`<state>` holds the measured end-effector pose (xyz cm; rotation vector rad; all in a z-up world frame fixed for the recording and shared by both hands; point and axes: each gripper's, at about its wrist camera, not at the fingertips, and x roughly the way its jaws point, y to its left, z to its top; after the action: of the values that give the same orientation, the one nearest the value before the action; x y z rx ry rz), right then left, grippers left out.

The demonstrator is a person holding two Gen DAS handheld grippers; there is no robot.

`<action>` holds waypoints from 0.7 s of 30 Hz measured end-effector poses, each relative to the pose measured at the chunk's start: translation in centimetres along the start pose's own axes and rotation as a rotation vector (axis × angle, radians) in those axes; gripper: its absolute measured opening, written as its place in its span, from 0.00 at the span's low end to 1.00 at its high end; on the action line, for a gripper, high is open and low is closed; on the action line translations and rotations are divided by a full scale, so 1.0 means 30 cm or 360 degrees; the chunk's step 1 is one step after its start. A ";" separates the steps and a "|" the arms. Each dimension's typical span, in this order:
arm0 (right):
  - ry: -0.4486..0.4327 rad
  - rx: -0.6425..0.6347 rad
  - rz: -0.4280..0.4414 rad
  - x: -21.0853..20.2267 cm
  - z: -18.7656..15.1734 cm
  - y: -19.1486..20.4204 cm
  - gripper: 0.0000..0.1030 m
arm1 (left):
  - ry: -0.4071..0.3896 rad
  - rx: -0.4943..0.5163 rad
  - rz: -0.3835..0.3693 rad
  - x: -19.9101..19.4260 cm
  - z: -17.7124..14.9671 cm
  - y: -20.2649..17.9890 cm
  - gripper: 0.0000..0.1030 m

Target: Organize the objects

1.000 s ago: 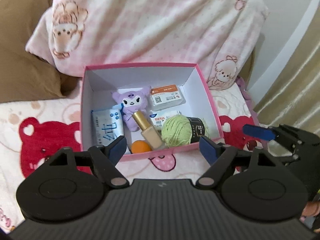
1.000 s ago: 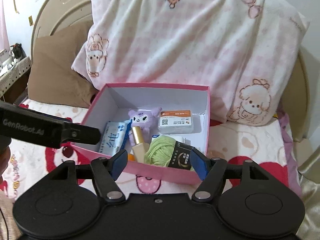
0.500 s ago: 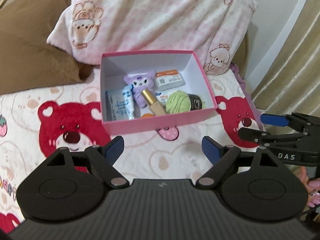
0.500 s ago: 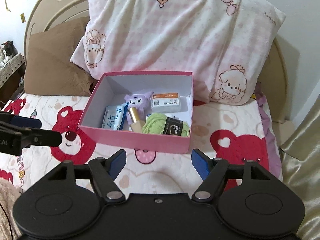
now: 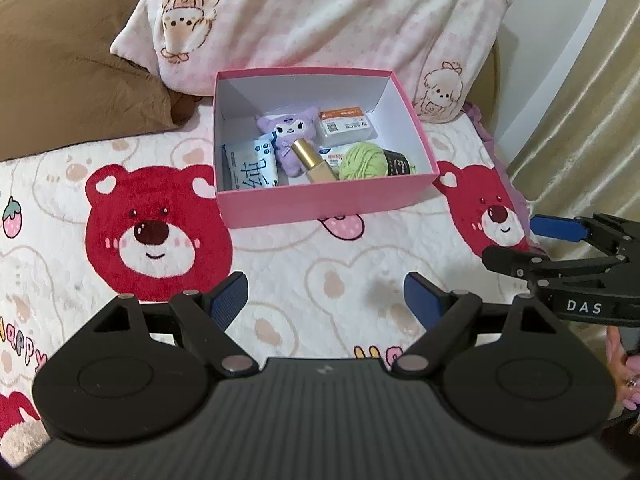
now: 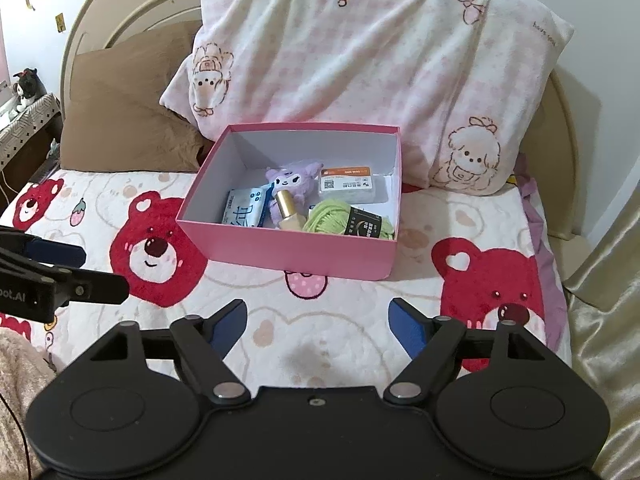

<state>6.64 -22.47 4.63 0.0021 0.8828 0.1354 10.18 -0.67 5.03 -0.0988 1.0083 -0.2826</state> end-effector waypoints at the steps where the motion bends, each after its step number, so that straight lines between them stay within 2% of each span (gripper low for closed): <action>1: -0.0004 0.0002 -0.0004 -0.003 -0.004 0.005 0.80 | 0.0003 -0.0007 0.0003 0.000 -0.004 0.001 0.83; 7: -0.0026 0.0012 0.0016 -0.023 -0.028 0.033 0.80 | 0.0000 -0.0025 0.0001 -0.006 -0.035 0.005 0.86; 11: -0.0027 0.0006 0.0014 -0.026 -0.032 0.038 0.84 | -0.0005 -0.0036 0.0018 -0.008 -0.047 0.008 0.90; 15: -0.0029 0.0036 0.0024 -0.025 -0.041 0.041 0.92 | 0.0005 -0.0051 0.0051 -0.004 -0.055 0.011 0.97; 21: -0.0009 0.0068 0.0021 -0.021 -0.049 0.042 0.94 | 0.0017 -0.0083 0.0042 -0.010 -0.065 0.022 0.97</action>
<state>4.95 -21.38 4.26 0.0483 0.8801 0.1290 8.51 0.15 4.10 -0.1313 1.0271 -0.2330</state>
